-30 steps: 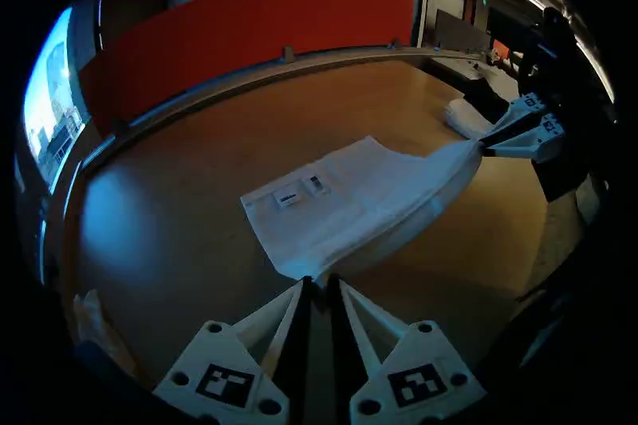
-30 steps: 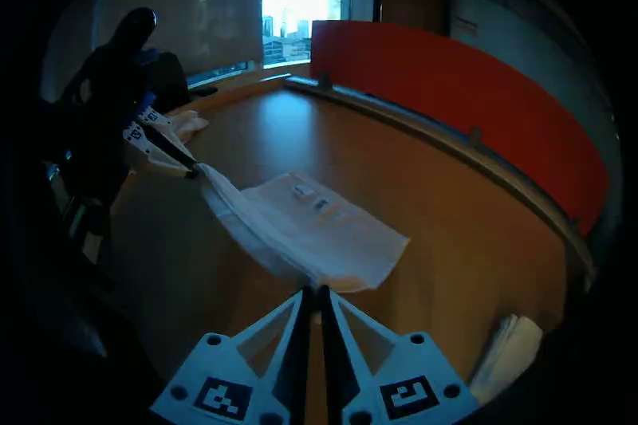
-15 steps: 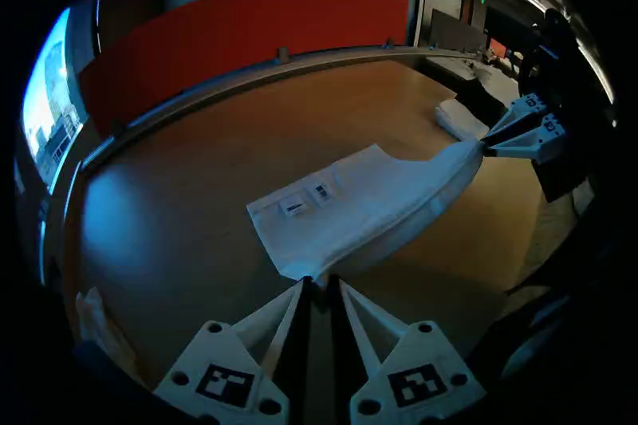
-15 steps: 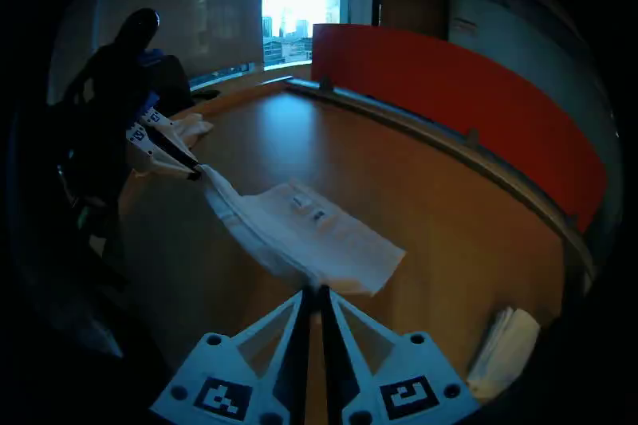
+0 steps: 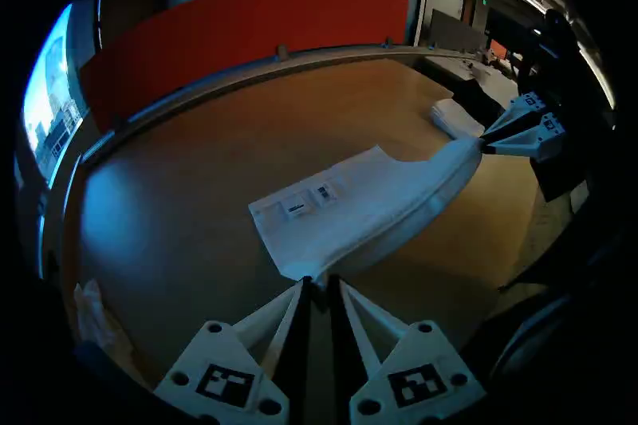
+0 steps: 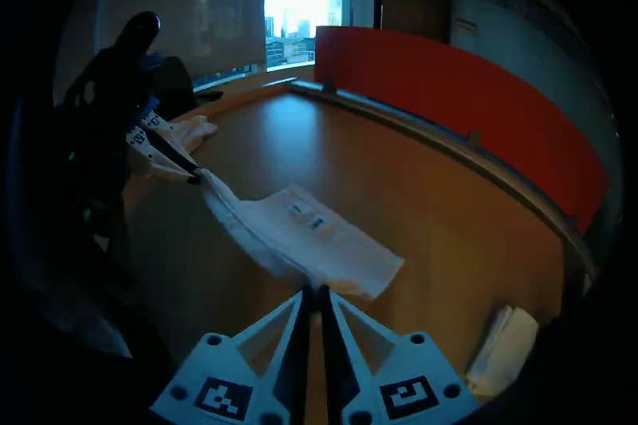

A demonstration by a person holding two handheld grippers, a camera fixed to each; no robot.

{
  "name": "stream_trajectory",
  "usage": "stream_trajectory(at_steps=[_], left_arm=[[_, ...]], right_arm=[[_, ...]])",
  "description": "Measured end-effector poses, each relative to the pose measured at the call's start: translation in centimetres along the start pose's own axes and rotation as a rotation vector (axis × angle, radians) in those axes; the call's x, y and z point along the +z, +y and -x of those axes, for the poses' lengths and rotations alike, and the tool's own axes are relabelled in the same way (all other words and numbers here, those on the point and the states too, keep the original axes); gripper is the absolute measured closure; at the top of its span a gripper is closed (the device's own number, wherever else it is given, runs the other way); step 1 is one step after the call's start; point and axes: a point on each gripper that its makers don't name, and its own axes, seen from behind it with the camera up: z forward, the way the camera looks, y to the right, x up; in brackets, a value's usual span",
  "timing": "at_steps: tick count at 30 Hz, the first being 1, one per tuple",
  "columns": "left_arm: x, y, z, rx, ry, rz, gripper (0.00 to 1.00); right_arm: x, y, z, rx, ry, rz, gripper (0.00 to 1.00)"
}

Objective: Fold towel

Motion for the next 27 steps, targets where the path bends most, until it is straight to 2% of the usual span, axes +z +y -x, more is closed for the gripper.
stream_trajectory(at_steps=[8, 14, 20, 27], left_arm=[[0.7, -0.2, 0.2, -0.006, -0.008, 0.0, 0.84], [1.8, -0.3, 0.3, -0.018, -0.023, -0.003, 0.84], [3.1, -0.8, 0.4, -0.036, -0.048, -0.016, 0.84], [4.8, -1.5, 0.3, -0.045, -0.072, -0.034, 0.84]], right_arm=[[0.8, -0.3, 0.6, 0.012, -0.017, -0.019, 0.91], [2.0, 0.6, 1.1, 0.032, -0.029, -0.018, 0.91], [3.3, 1.4, 1.8, 0.026, -0.054, -0.015, 0.92], [4.9, 2.5, 2.2, 0.047, -0.076, -0.008, 0.91]])
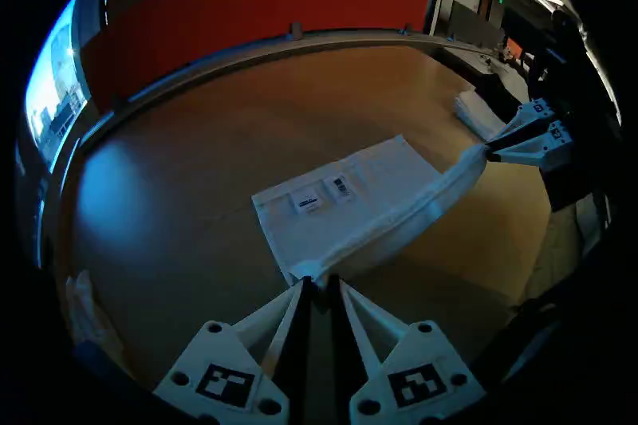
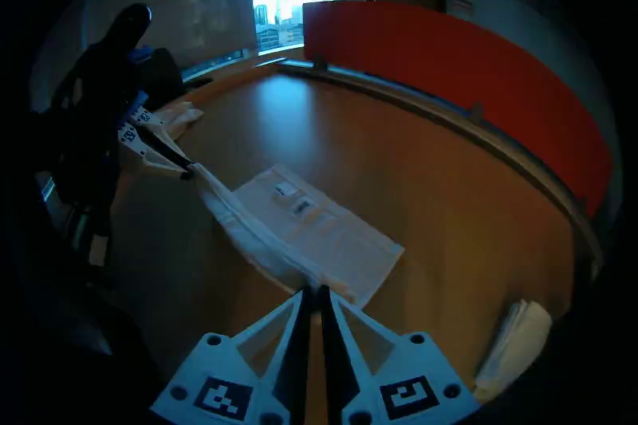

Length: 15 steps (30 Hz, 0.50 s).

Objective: Fold towel

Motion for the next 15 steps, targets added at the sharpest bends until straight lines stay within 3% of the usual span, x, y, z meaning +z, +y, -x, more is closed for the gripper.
stream_trajectory(at_steps=[15], left_arm=[[3.0, -1.7, -0.9, 0.032, -0.036, -0.041, 0.84]], right_arm=[[2.6, 2.7, -0.5, -0.008, -0.023, 0.022, 0.91]])
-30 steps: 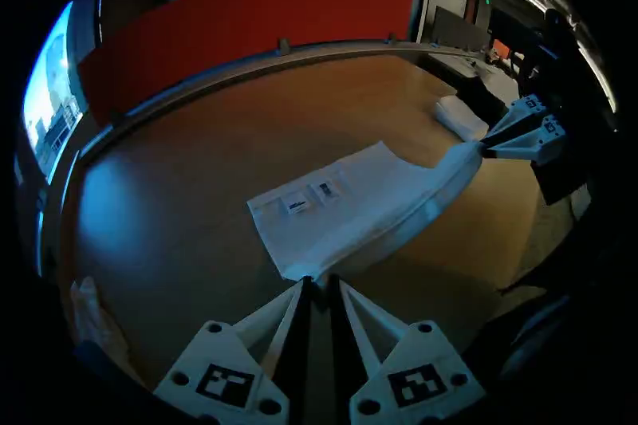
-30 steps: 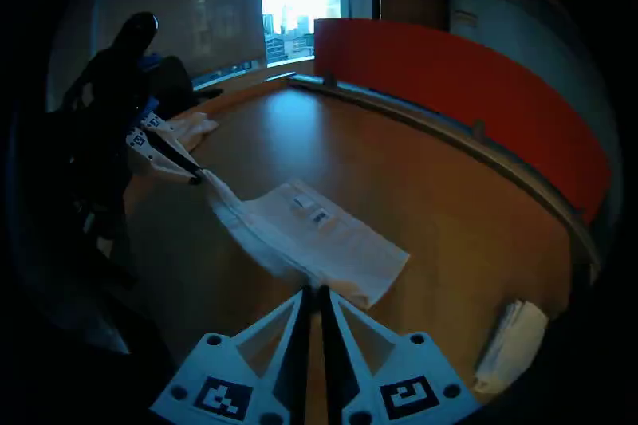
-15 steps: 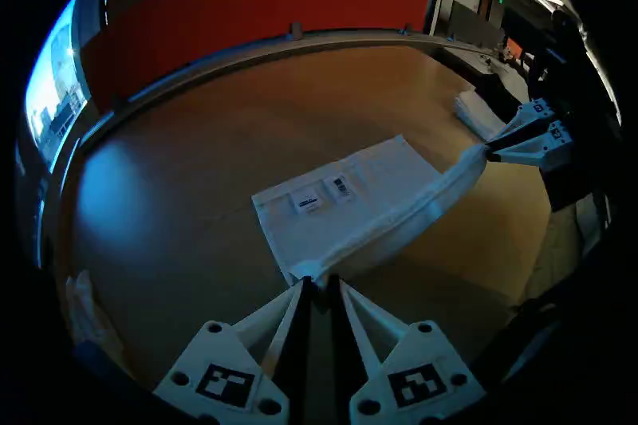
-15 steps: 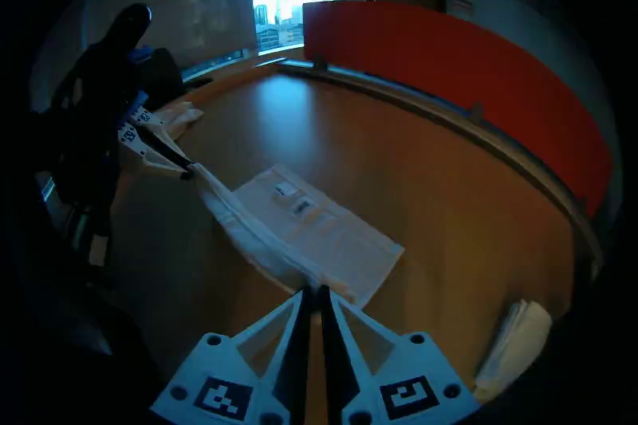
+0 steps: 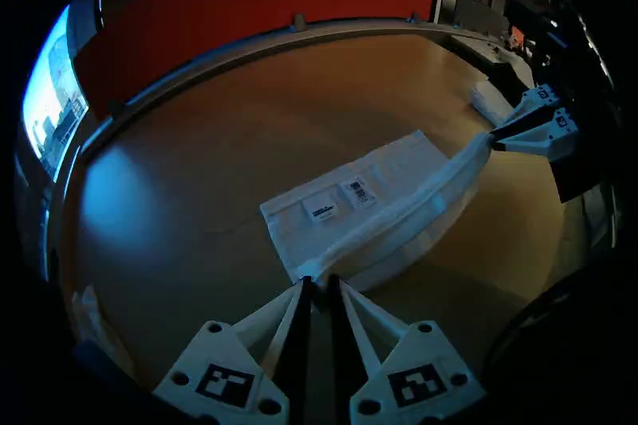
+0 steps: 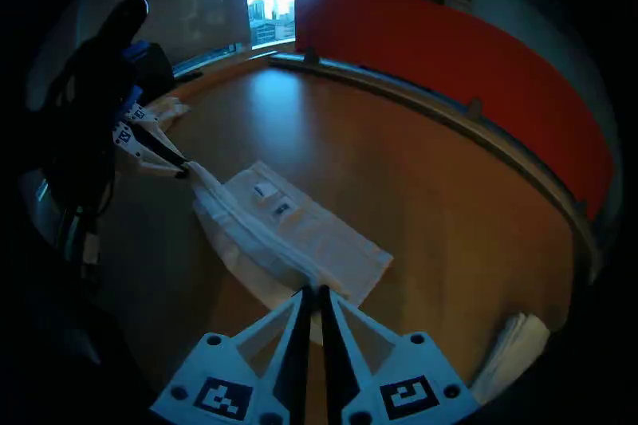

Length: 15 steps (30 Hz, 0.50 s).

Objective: Fold towel

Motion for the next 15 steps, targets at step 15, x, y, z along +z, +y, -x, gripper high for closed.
stream_trajectory(at_steps=[15], left_arm=[[1.4, -0.5, -0.4, 0.037, -0.015, -0.011, 0.84]], right_arm=[[0.9, 1.0, 0.3, 0.017, -0.014, 0.012, 0.91]])
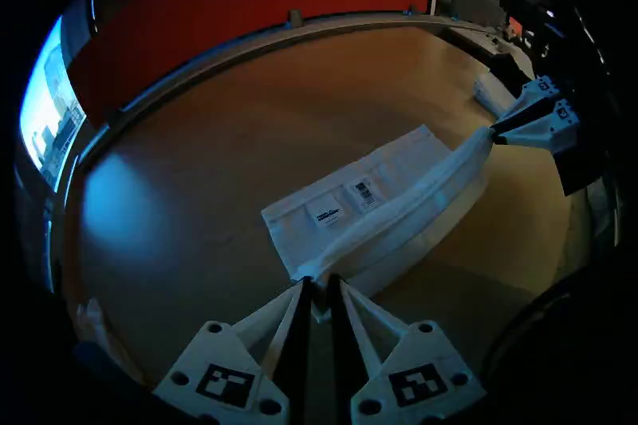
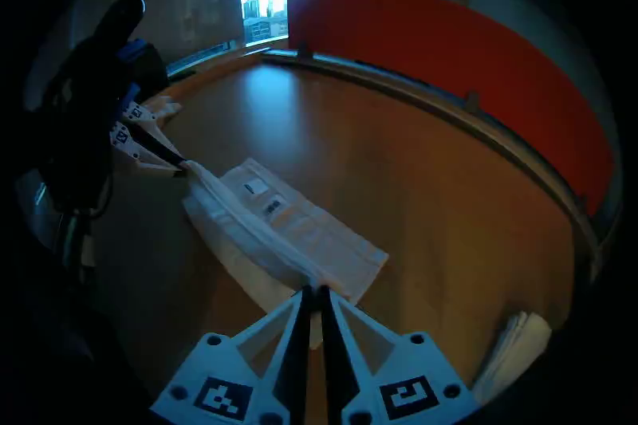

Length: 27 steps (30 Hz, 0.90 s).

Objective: Fold towel

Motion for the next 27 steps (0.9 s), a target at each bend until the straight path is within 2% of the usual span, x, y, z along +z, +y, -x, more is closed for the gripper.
stream_trajectory(at_steps=[11, 14, 23, 27], left_arm=[[1.3, -0.3, 0.3, 0.013, -0.011, -0.006, 0.82], [1.8, -0.3, 0.4, 0.016, -0.011, -0.004, 0.79], [3.5, -1.1, 0.4, -0.015, 0.014, -0.02, 0.75], [4.4, -1.4, 0.4, -0.011, 0.019, -0.032, 0.75]], right_arm=[[1.1, 0.6, 0.6, 0.01, -0.015, 0.0, 0.91], [1.5, 0.8, 0.9, 0.007, -0.014, 0.005, 0.91], [2.9, 1.3, 2.1, 0.038, -0.028, 0.012, 0.91], [3.5, 1.5, 2.3, 0.054, -0.029, 0.02, 0.9]])
